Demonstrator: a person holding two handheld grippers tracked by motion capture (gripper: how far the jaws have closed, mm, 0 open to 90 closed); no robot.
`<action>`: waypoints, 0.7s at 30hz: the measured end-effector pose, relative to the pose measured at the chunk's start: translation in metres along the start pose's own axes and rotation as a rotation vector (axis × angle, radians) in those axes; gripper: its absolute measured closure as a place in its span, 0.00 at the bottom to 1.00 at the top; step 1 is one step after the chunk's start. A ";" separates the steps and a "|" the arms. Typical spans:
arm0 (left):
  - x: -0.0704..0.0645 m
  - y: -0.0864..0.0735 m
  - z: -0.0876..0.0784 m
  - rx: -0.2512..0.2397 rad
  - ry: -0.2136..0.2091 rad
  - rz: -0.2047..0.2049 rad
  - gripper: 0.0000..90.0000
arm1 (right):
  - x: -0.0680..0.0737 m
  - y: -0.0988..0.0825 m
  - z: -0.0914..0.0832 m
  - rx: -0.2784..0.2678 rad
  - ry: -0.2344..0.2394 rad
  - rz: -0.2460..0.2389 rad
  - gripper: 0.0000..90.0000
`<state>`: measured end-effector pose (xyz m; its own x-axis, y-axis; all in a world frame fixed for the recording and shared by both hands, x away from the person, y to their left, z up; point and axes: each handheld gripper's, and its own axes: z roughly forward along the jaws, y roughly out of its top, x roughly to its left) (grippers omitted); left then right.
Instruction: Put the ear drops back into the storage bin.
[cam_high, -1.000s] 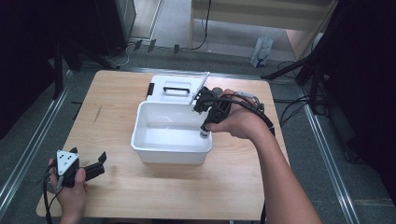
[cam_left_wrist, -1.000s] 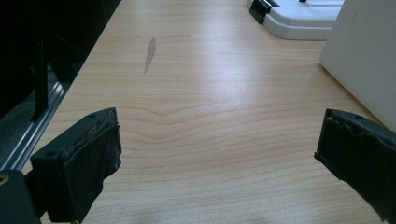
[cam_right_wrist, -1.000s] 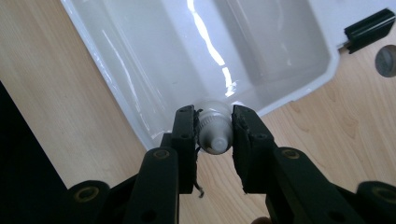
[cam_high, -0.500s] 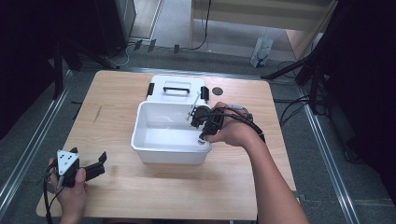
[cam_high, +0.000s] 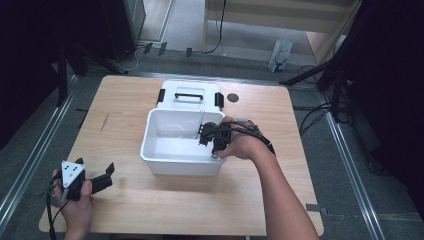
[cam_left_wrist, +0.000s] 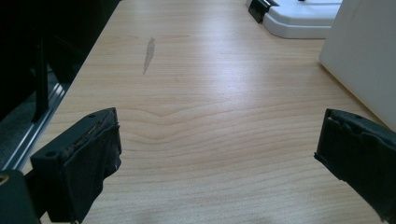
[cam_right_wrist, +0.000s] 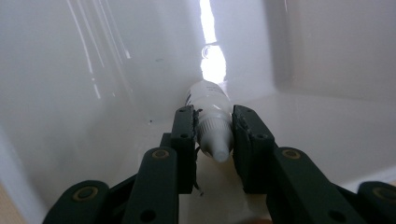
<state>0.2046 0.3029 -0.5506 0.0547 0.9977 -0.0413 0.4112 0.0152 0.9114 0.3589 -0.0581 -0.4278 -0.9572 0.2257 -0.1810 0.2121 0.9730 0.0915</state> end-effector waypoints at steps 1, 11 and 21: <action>0.000 0.000 0.000 -0.001 0.001 -0.001 0.01 | 0.000 0.001 0.000 0.005 -0.002 0.008 0.80; 0.000 0.000 0.000 0.000 0.001 0.005 0.01 | 0.006 0.005 0.002 0.050 -0.053 -0.036 0.79; 0.000 0.000 0.000 0.000 -0.001 0.004 0.01 | 0.002 0.001 0.000 0.014 -0.003 -0.001 0.71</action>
<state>0.2050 0.3027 -0.5507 0.0571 0.9976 -0.0382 0.4107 0.0114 0.9117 0.3572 -0.0565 -0.4280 -0.9570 0.2245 -0.1839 0.2135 0.9738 0.0780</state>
